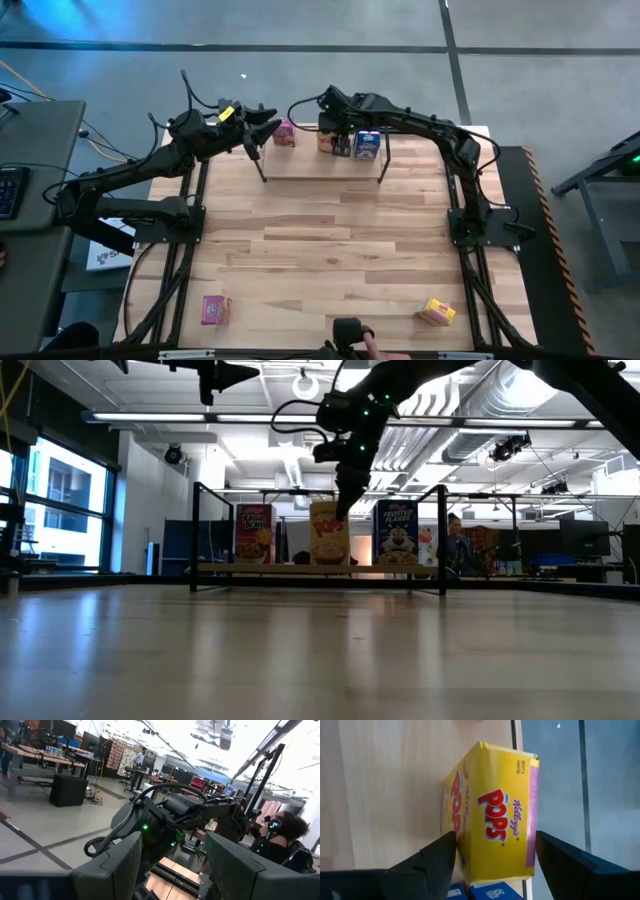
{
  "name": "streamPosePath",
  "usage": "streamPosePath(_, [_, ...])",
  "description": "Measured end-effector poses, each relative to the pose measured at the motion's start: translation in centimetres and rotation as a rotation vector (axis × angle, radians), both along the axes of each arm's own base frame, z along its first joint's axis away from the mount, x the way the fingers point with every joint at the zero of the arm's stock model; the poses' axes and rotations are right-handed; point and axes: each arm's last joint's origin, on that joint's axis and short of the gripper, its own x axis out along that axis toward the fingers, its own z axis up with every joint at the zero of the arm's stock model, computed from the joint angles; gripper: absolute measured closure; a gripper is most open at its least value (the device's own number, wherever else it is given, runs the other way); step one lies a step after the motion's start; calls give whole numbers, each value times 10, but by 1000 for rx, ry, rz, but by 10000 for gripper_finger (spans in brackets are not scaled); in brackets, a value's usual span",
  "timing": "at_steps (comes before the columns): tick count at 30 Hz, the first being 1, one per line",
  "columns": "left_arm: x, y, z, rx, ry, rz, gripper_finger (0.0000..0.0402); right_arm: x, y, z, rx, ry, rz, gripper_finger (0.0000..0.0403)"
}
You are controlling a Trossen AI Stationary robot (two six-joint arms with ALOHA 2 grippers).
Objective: Stack cereal on shelf
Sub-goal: Adjust the yellow cereal box on the shelf
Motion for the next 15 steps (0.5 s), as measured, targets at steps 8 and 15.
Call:
streamPosePath(8, [0,0,0,-2,3,0,193,-1,1,-1,0,22,14,157])
streamPosePath(15, [0,0,0,65,32,11,193,-8,6,8,39,19,5,157])
